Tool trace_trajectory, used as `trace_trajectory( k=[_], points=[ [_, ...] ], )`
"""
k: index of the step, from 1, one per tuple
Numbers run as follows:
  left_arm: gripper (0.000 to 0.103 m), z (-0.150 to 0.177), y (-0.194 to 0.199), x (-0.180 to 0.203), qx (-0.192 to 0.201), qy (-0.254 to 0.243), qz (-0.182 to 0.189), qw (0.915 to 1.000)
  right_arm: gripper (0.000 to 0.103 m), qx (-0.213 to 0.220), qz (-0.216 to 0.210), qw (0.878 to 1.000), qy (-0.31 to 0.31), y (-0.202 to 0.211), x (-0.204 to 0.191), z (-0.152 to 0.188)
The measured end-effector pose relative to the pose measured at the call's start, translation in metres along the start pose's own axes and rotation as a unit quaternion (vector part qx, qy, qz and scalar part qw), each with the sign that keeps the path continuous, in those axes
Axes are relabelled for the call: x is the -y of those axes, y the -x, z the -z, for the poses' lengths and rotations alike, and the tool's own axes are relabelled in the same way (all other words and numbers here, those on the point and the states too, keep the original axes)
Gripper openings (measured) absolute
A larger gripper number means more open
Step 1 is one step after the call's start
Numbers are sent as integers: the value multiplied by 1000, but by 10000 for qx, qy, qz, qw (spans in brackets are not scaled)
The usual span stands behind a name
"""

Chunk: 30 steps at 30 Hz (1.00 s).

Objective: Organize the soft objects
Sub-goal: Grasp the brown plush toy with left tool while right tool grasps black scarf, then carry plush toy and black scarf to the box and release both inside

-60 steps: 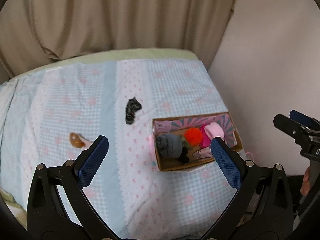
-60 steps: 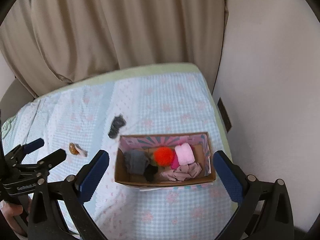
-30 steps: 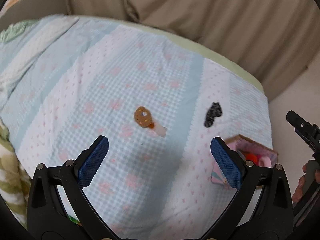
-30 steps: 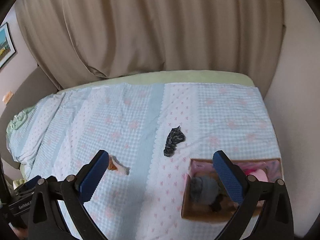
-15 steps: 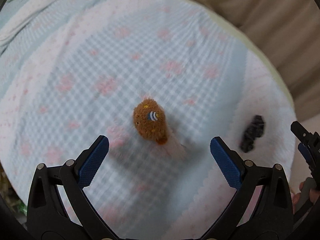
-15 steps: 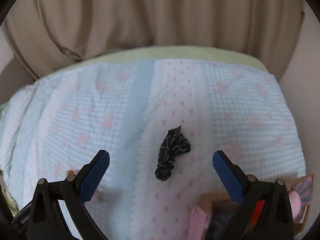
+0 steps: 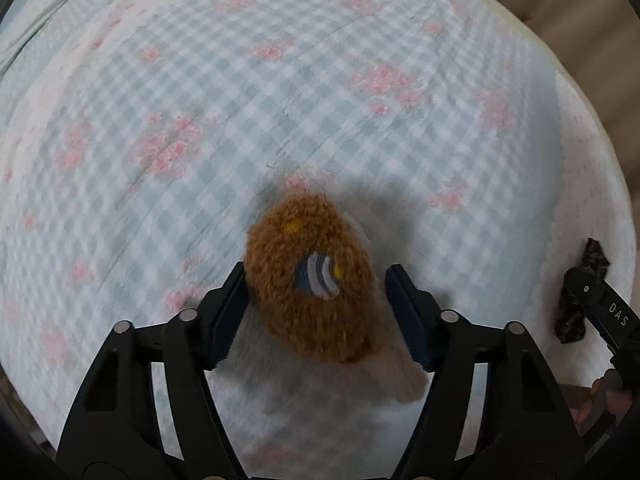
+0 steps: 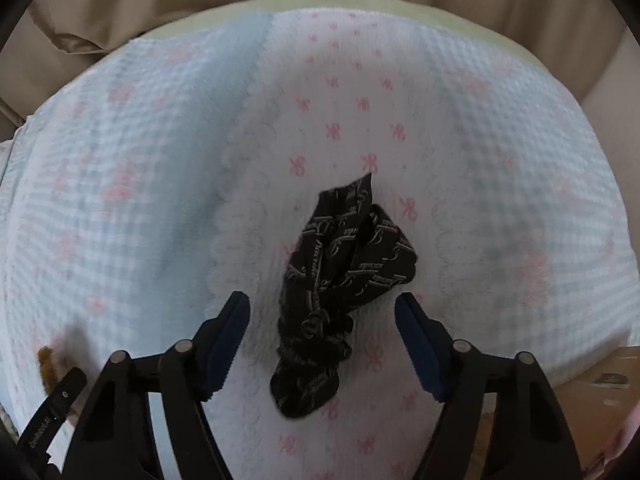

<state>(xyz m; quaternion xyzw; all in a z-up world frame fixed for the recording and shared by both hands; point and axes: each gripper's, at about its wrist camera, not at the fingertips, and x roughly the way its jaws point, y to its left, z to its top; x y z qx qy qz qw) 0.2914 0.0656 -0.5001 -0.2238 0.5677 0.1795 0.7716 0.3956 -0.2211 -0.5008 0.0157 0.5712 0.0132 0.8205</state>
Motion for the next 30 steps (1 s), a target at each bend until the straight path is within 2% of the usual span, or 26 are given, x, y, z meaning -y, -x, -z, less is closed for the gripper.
trace_trajectory(
  k=[1,2,3,7,12,18,23,30],
  points=[
    [63,-1,-3,2,2,-24,-44,10000,65,-36,10,10000,9,-5,1,0],
    [57,-1,-4,5,15,-75,-88,9999,53,-70,-36,10000,14,-10,1,1],
    [52,0,-5,7,21,-110,-123,9999,47,-76,-35,10000,16,-12,2,1],
    [43,-1,-3,8,41,-136,-136,9998,36,41,-5,10000,46,-9,4,3],
    [39,-1,3,4,47,3,-10,10000,32,61,-83,9999,9,-3,7,4],
    [39,-5,24,3,234,-45,98,9997,32,178,-164,9997,-49,14,1,7],
    [39,-12,52,-2,425,-131,238,9987,32,395,-306,9987,-110,48,2,11],
    [39,-17,125,-8,904,-572,315,9938,32,826,-477,9954,-29,125,-4,17]
  ],
)
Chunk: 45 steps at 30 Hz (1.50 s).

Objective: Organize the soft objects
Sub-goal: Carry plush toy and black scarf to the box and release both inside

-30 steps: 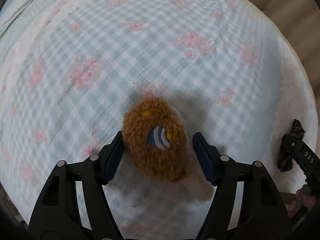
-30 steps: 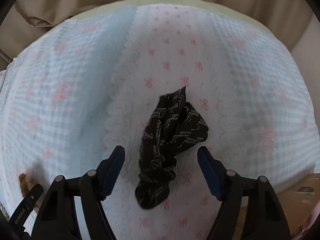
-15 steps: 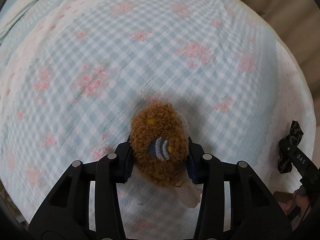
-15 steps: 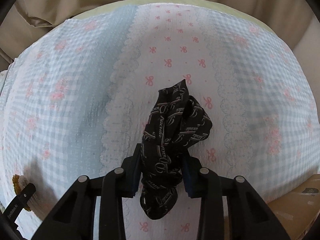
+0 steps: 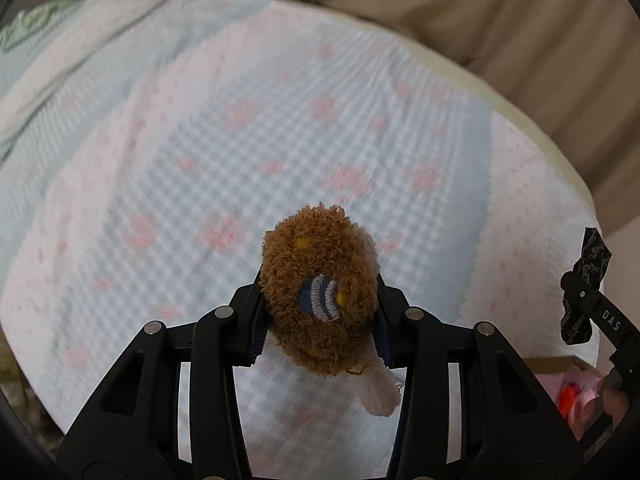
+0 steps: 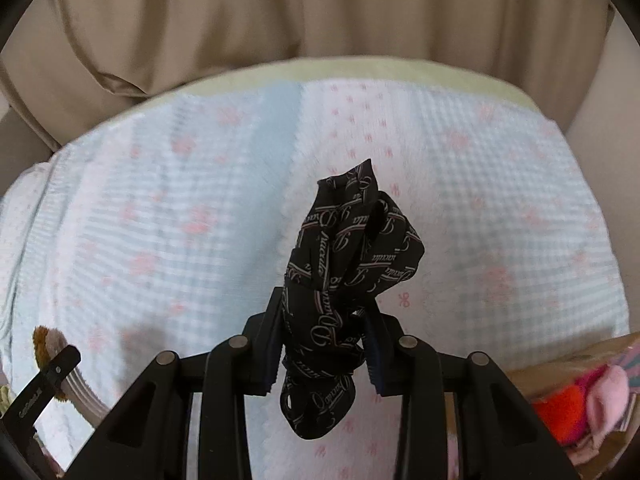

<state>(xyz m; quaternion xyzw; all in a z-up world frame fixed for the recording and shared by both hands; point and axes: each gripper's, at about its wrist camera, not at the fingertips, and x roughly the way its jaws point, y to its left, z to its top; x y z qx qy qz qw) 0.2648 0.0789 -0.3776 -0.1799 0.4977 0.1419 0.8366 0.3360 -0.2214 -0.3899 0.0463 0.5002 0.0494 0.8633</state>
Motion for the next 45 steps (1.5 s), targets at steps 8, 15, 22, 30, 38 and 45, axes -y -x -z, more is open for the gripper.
trace_trajectory(
  k=[8,15,22,30,38,45],
  points=[
    [39,-12,109,-3,545,-446,206,9973,32,432,-119,9990,17,108,-12,5],
    [39,-2,199,0,750,-1062,558,9899,32,723,-45,9972,165,207,-19,29],
    [39,25,270,16,845,-1622,846,9795,32,971,-8,9951,183,283,-15,65],
    [39,50,305,57,1032,-1953,1141,9686,32,1199,61,9928,-50,325,16,91],
    [39,90,307,131,935,-2335,1591,9547,32,1253,363,9905,-426,339,80,104],
    [39,130,290,215,653,-2665,1871,9433,32,1108,658,9891,-709,332,147,108]
  ],
)
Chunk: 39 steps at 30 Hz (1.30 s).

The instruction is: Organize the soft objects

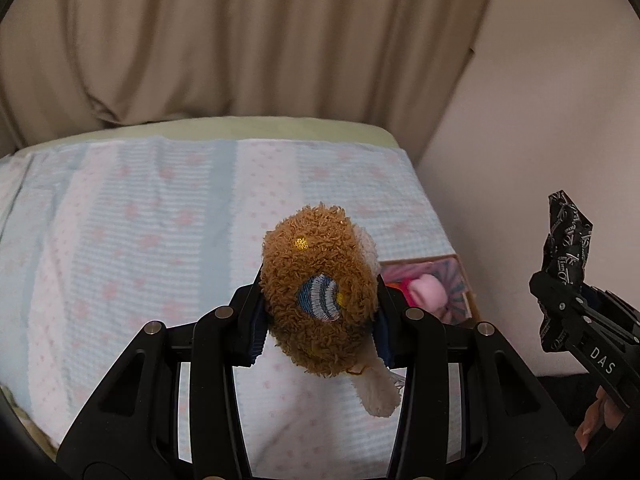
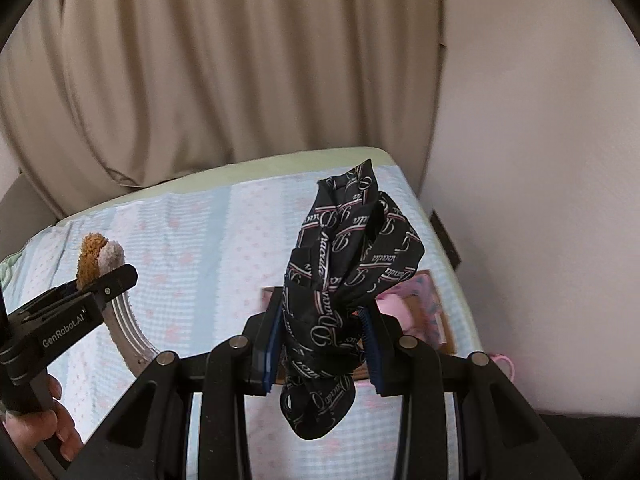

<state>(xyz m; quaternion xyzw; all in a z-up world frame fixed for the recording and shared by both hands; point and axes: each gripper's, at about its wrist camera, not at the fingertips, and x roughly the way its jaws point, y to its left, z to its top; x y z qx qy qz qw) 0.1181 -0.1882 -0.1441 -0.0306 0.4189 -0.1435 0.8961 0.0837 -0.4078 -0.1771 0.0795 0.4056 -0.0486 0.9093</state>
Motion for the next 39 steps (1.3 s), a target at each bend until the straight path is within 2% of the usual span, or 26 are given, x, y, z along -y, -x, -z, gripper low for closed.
trace_trajectory(
  k=[7,13,19,23,28,30,31,32,33,34,35,36,37,39],
  points=[
    [39,-5,-68,64,-441,-307,86,9985,32,-410,115,9988,-258,-47,57,-3],
    [39,-3,-141,91,-1035,-594,-8,9929,32,-1018,98,9934,-514,-112,90,1],
    [39,15,-208,108,-1582,-1015,-140,9821,32,-1704,-151,9813,-879,-172,115,16],
    [39,35,-254,109,-2016,-1411,-366,9686,32,-2066,-252,9729,-1008,-204,123,27],
    [39,50,-281,102,-2349,-1563,-394,9586,32,-2260,-746,9675,-860,-232,119,36],
    [46,55,-286,100,-2458,-1607,-216,9557,32,-2273,-989,9652,-828,-241,116,37],
    [49,57,-288,101,-2460,-1719,-265,9535,32,-2319,-1103,9630,-818,-247,113,37],
    [66,59,-288,102,-2454,-1800,-321,9520,35,-2363,-1187,9610,-813,-251,110,38],
    [93,60,-289,103,-2445,-1913,-407,9497,50,-2387,-1229,9598,-815,-256,109,39],
    [103,62,-289,104,-2452,-1963,-448,9483,68,-2379,-1223,9601,-816,-257,108,39],
    [103,62,-288,103,-2433,-1984,-456,9484,78,-2345,-1198,9612,-827,-258,109,39],
    [103,63,-285,101,-2352,-1971,-403,9509,94,-2321,-1169,9619,-855,-259,110,39],
    [103,63,-284,100,-2353,-1956,-336,9514,100,-2327,-1144,9618,-873,-260,111,39],
    [103,65,-284,99,-2424,-1940,-282,9502,100,-2377,-997,9620,-904,-262,113,38]
  ],
)
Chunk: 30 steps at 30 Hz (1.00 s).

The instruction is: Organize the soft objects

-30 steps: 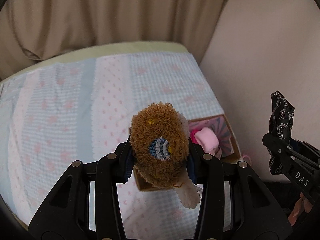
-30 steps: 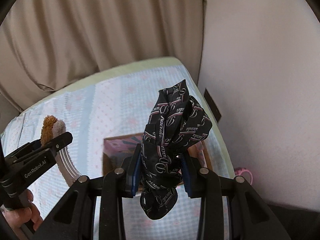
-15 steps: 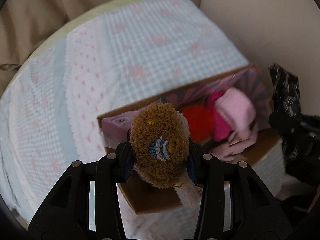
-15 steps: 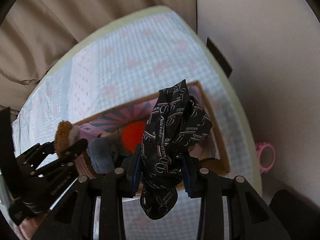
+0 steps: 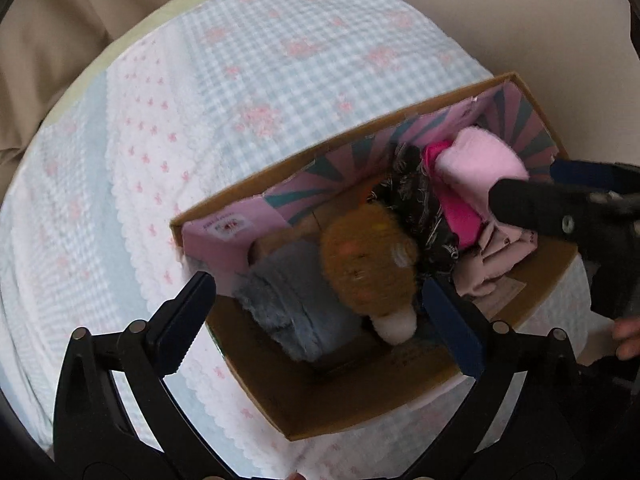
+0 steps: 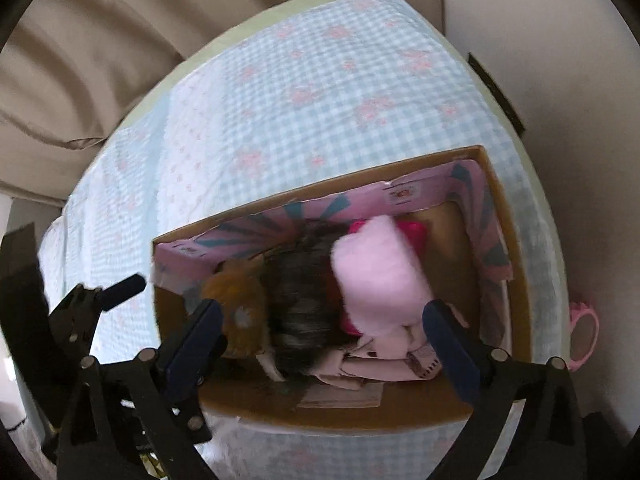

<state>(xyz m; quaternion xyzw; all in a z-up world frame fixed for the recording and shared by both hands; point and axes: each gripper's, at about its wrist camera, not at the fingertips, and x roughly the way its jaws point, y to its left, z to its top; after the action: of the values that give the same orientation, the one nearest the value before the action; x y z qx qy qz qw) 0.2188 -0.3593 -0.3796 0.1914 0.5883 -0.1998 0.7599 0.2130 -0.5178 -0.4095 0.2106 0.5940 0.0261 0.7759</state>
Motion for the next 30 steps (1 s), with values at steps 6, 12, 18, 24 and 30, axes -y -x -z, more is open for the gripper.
trace_trajectory(
  k=[6,12,18,24,30],
  points=[
    [103,4,-2,3,-111,12,-27,9999,100,-35,111,9999,-2,1,0,1],
    [103,6,22,3,105,70,-36,9999,100,122,179,9997,87,22,-8,3],
    [103,16,83,-8,630,264,-134,9976,100,492,202,9976,442,73,-37,10],
    [103,44,173,-37,1470,771,-353,9855,100,1081,156,9906,826,148,-89,25],
    [103,95,274,-82,2430,1507,-611,9563,100,1941,289,9700,1432,223,-157,56]
  ],
)
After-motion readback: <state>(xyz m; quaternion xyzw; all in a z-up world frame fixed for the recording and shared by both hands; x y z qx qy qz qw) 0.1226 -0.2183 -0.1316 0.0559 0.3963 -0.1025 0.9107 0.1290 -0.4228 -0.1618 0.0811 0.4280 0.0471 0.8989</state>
